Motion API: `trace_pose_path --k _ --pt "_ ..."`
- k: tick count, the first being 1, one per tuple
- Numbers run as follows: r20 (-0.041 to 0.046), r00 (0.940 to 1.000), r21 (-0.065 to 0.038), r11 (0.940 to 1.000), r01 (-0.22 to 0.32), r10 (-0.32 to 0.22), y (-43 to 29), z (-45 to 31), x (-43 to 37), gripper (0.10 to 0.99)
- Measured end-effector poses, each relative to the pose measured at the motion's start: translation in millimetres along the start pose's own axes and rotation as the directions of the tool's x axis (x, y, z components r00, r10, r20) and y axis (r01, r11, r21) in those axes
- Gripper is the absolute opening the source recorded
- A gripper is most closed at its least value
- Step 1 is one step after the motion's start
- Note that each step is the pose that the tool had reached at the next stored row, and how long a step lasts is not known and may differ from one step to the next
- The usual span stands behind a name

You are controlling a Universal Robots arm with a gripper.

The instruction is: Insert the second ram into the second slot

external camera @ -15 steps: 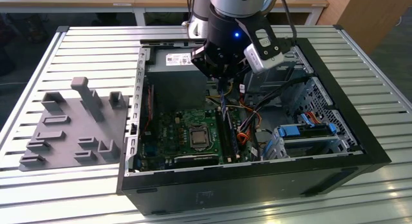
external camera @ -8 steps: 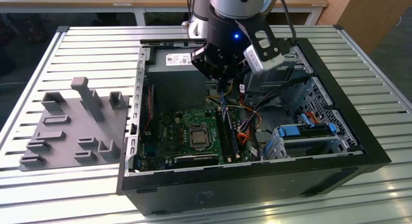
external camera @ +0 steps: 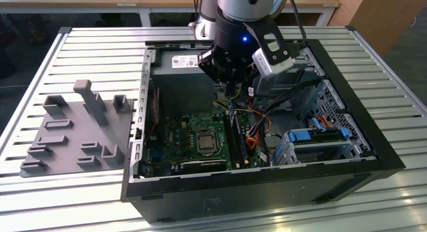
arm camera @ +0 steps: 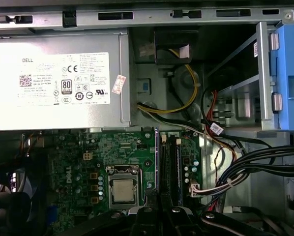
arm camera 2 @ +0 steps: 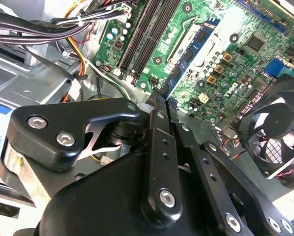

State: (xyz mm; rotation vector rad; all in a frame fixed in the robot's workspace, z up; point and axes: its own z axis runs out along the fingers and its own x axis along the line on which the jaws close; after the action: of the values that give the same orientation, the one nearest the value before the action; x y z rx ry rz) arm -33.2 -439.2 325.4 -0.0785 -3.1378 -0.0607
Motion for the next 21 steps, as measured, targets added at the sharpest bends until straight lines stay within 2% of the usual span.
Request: trace_pose_path --k 21 --pt "0.0000 1.0000 0.000 1.0000 0.000 0.000 -0.2 5.6 0.0 0.137"
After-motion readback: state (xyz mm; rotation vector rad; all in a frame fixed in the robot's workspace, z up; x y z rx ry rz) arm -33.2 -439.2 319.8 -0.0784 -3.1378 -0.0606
